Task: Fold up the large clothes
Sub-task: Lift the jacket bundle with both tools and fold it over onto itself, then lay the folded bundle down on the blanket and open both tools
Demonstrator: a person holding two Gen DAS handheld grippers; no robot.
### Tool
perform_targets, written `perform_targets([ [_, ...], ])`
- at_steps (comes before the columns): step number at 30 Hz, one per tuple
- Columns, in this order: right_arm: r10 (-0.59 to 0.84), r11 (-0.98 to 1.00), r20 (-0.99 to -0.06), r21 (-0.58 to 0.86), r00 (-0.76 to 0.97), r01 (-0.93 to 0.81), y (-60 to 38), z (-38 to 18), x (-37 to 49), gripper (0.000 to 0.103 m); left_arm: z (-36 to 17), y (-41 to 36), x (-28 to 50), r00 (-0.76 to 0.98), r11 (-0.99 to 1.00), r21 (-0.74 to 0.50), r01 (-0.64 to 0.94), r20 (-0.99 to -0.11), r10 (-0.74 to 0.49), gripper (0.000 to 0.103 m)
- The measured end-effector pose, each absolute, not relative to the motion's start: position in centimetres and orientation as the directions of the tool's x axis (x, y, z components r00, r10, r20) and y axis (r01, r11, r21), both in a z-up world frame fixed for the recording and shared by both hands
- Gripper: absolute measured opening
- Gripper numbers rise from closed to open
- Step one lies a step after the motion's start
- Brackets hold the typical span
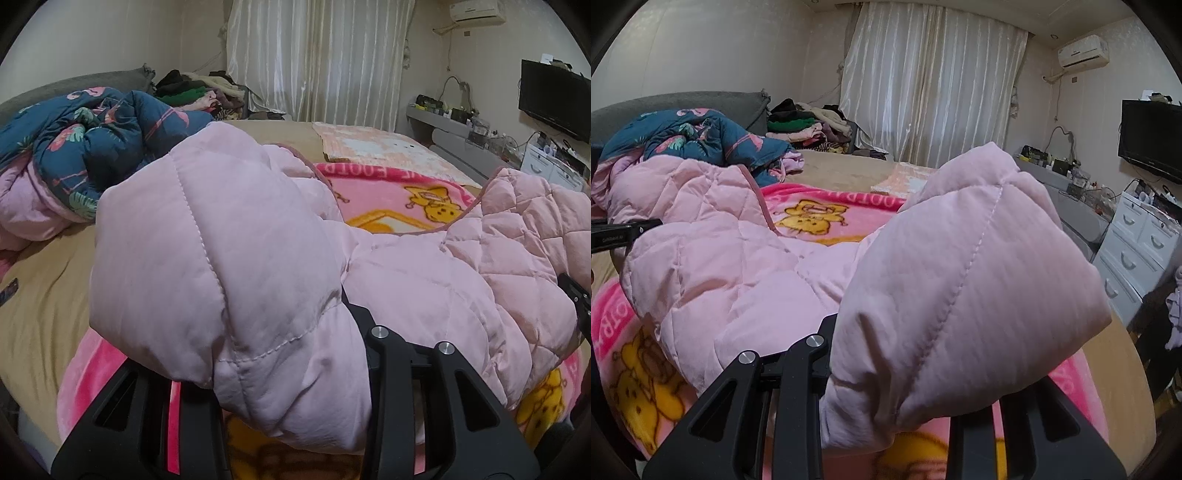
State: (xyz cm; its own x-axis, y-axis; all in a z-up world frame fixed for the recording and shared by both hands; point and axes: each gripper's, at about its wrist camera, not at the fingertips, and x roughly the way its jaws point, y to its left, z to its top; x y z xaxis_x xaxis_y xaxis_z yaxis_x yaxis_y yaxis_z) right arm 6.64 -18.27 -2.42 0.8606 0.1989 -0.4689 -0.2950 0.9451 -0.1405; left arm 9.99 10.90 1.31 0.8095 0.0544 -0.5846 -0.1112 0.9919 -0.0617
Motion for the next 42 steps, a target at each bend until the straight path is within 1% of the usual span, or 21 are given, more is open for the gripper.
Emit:
perform_targets([
  [11, 0.166, 0.954, -0.518, -0.13, 0.839, -0.269, -18.2, -5.0, 5.0, 0.027, -1.6, 11.1, 7.8, 0.787, 0.994, -0.015, -0.107, -0.612, 0.076, 0.031],
  [17, 0.142, 0.972, -0.571, -0.075, 0.809, -0.223, -19.3, -6.4, 5.9, 0.03, -3.2, 11.4, 7.4, 0.772, 0.992, -0.025, -0.124, -0.63, 0.08, 0.033],
  [19, 0.145, 0.983, -0.607, -0.005, 0.781, -0.186, -20.2, -7.3, 6.7, 0.032, -3.7, 11.6, 7.3, 0.767, 0.991, -0.035, -0.13, -0.637, 0.078, 0.033],
  [21, 0.157, 0.987, -0.649, 0.083, 0.744, -0.135, -21.3, -8.3, 7.3, 0.039, -4.1, 11.5, 7.1, 0.763, 0.99, -0.047, -0.135, -0.643, 0.074, 0.034],
  [22, 0.165, 0.986, -0.663, 0.116, 0.73, -0.117, -21.7, -8.7, 7.6, 0.04, -4.3, 11.5, 7.0, 0.761, 0.99, -0.049, -0.135, -0.645, 0.072, 0.034],
  [24, 0.19, 0.978, -0.675, 0.191, 0.712, -0.08, -22.6, -9.3, 7.8, 0.05, -4.5, 11.4, 6.8, 0.761, 0.99, -0.045, -0.134, -0.645, 0.074, 0.035],
  [25, 0.205, 0.971, -0.683, 0.231, 0.702, -0.059, -23.0, -9.5, 7.9, 0.052, -4.6, 11.4, 6.7, 0.76, 0.99, -0.045, -0.135, -0.645, 0.074, 0.035],
  [26, 0.221, 0.961, -0.689, 0.273, 0.69, -0.035, -23.5, -9.8, 8.0, 0.058, -4.8, 11.5, 6.7, 0.76, 0.99, -0.049, -0.136, -0.646, 0.072, 0.036],
  [27, 0.229, 0.956, -0.691, 0.292, 0.686, -0.024, -23.7, -9.8, 7.9, 0.064, -4.8, 11.6, 6.7, 0.759, 0.989, -0.052, -0.137, -0.647, 0.07, 0.036],
  [28, 0.237, 0.948, -0.696, 0.319, 0.678, -0.005, -24.0, -10.0, 7.9, 0.067, -4.9, 11.7, 6.6, 0.757, 0.989, -0.059, -0.139, -0.65, 0.068, 0.037],
  [30, 0.244, 0.938, -0.701, 0.346, 0.67, 0.02, -24.3, -10.1, 7.8, 0.077, -5.0, 11.9, 6.5, 0.755, 0.987, -0.07, -0.143, -0.653, 0.063, 0.039],
  [31, 0.244, 0.936, -0.702, 0.351, 0.669, 0.028, -24.4, -10.0, 7.6, 0.079, -5.1, 12.0, 6.4, 0.754, 0.987, -0.076, -0.145, -0.654, 0.06, 0.039],
  [33, 0.239, 0.935, -0.705, 0.354, 0.668, 0.04, -24.4, -10.0, 7.3, 0.088, -5.4, 12.4, 6.3, 0.751, 0.985, -0.093, -0.149, -0.659, 0.052, 0.042],
  [36, 0.223, 0.937, -0.707, 0.345, 0.671, 0.052, -24.3, -9.8, 6.4, 0.095, -5.6, 13.0, 6.2, 0.743, 0.981, -0.121, -0.155, -0.668, 0.035, 0.047],
  [38, 0.215, 0.939, -0.705, 0.339, 0.675, 0.054, -24.4, -9.7, 5.7, 0.098, -5.7, 13.3, 6.0, 0.741, 0.978, -0.138, -0.158, -0.671, 0.025, 0.051],
  [42, 0.207, 0.942, -0.703, 0.331, 0.68, 0.055, -24.7, -9.9, 4.4, 0.099, -5.9, 13.9, 5.2, 0.736, 0.972, -0.167, -0.166, -0.677, 0.01, 0.059],
])
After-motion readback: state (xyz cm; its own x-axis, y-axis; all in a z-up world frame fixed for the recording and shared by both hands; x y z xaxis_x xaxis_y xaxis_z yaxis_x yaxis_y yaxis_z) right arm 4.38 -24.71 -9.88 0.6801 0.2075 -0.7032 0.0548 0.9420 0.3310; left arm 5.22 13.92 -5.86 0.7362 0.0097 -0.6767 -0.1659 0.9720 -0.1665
